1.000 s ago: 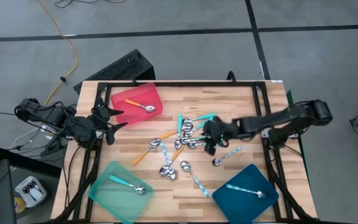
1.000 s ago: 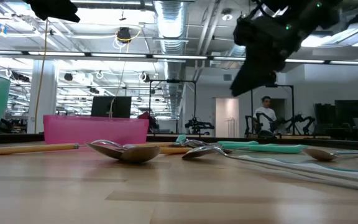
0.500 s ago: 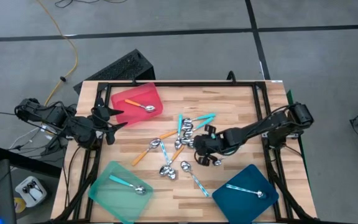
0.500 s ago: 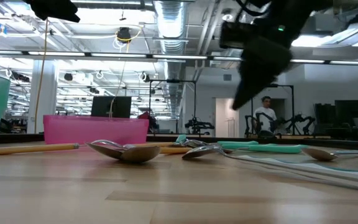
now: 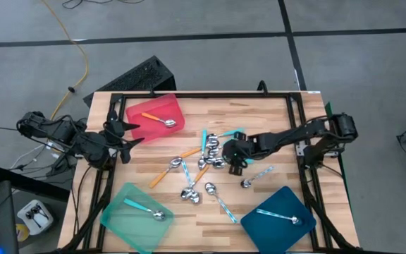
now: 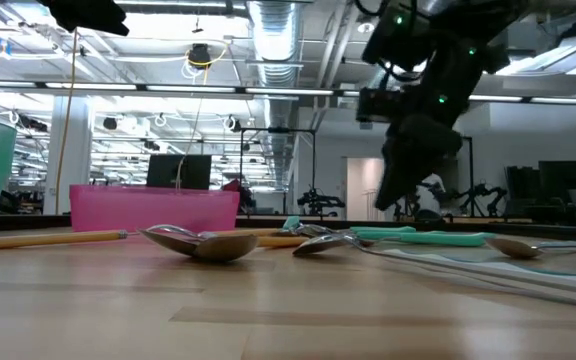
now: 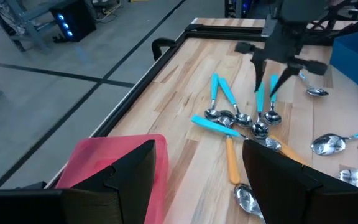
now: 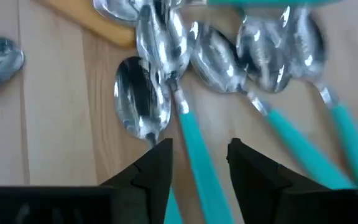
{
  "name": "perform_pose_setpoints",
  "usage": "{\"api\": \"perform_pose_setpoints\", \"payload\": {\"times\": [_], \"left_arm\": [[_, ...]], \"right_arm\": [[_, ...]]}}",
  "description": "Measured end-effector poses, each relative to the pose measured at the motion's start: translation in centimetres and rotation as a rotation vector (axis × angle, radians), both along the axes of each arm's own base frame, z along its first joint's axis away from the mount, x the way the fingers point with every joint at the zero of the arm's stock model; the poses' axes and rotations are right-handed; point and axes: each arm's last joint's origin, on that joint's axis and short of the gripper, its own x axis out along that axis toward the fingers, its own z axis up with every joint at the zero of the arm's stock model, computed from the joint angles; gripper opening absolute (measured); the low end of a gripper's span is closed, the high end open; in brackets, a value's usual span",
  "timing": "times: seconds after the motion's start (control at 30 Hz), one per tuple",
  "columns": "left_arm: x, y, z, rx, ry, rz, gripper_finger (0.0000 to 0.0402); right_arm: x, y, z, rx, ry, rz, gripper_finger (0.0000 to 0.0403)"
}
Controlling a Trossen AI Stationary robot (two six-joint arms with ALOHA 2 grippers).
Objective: Sort silverware by color (type)
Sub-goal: Put the blue spoon into the light blue bin
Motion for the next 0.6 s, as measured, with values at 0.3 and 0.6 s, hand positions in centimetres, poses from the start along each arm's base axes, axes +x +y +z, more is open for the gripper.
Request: {"api": "perform_pose_setpoints", "payload": {"times": [0.3,0.6], "left_arm": [[0.0,0.0,0.0,-0.001,-0.003,0.004,0.0226],[0.0,0.0,0.0,-0.002,-0.004,0.004,0.0226]], "right_arm": [[0.7,-2.3,-0.7,-0.001,-0.023,-0.035,0.0235],[0.9,-1.2,-3.3,0.021,0.058,0.022,0.0230]]}}
